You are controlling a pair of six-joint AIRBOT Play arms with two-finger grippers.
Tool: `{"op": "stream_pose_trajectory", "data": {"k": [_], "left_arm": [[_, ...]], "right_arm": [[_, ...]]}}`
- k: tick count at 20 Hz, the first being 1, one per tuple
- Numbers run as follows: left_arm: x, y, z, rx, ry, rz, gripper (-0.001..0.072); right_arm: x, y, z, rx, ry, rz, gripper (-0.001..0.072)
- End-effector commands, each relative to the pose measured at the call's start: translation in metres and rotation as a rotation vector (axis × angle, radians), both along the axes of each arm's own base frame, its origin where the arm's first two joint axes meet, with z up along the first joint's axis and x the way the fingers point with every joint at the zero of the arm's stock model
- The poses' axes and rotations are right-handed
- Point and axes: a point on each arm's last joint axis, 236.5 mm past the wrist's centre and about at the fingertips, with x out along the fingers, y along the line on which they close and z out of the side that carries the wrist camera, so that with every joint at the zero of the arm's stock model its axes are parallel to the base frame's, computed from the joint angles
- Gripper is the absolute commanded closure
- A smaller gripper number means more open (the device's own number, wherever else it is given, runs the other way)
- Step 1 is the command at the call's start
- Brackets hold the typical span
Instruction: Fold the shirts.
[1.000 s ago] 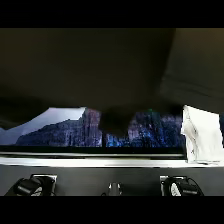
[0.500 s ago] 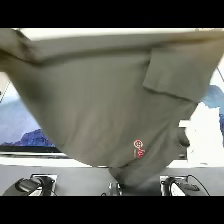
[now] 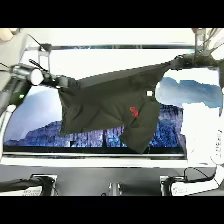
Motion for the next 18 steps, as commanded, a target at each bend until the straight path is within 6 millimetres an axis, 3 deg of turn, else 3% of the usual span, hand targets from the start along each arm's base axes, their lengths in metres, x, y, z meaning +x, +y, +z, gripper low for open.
{"op": "stream_pose_trajectory", "data": {"k": [1, 3, 4, 5, 6, 7, 9, 11, 12, 13, 14, 15, 16, 17, 18], "left_arm": [[0.003, -0.018, -0.062, -0.085, 0.14, 0.035, 0.0684], [-0.004, -0.037, -0.08, -0.161, 0.206, 0.038, 0.0683], [-0.008, -0.039, -0.084, -0.171, 0.228, 0.041, 0.0628], [-0.012, -0.032, -0.083, -0.147, 0.251, 0.032, 0.04], [-0.018, -0.019, -0.078, -0.11, 0.283, 0.025, 0.0092], [-0.027, -0.001, -0.072, -0.07, 0.326, 0.033, -0.0005], [-0.052, 0.041, -0.055, -0.01, 0.41, 0.036, 0.0017], [-0.079, 0.068, -0.047, -0.046, 0.454, 0.091, 0.0066], [-0.099, 0.071, -0.051, -0.104, 0.48, 0.109, 0.0181], [-0.121, 0.07, -0.061, -0.164, 0.508, 0.112, 0.0358], [-0.144, 0.067, -0.075, -0.212, 0.533, 0.12, 0.0476], [-0.168, 0.062, -0.093, -0.263, 0.556, 0.143, 0.0484], [-0.187, 0.056, -0.11, -0.31, 0.567, 0.168, 0.0471], [-0.201, 0.05, -0.126, -0.353, 0.567, 0.195, 0.0198], [-0.208, 0.044, -0.139, -0.38, 0.566, 0.19, -0.0006]], "right_arm": [[0.019, 0.027, -0.056, 0.137, 0.093, 0.001, 0.0692], [0.008, 0.05, -0.09, 0.13, 0.195, 0.066, 0.0662], [0.004, 0.057, -0.097, 0.128, 0.218, 0.083, 0.0568], [0.0, 0.059, -0.098, 0.13, 0.232, 0.096, 0.0456], [-0.005, 0.052, -0.093, 0.124, 0.242, 0.102, 0.0313], [-0.011, 0.041, -0.087, 0.1, 0.244, 0.114, 0.0184], [-0.036, 0.002, -0.079, 0.013, 0.287, 0.127, 0.0147], [-0.08, -0.046, -0.089, -0.093, 0.444, 0.115, 0.0196], [-0.102, -0.066, -0.097, -0.135, 0.538, 0.107, 0.0227], [-0.121, -0.08, -0.105, -0.167, 0.619, 0.104, 0.0227], [-0.135, -0.088, -0.112, -0.193, 0.675, 0.109, 0.0228], [-0.145, -0.089, -0.118, -0.206, 0.719, 0.12, 0.0228], [-0.148, -0.083, -0.122, -0.18, 0.733, 0.133, 0.0228], [-0.149, -0.071, -0.124, -0.132, 0.732, 0.154, 0.0228], [-0.149, -0.059, -0.124, -0.08, 0.726, 0.174, 0.0228]]}}
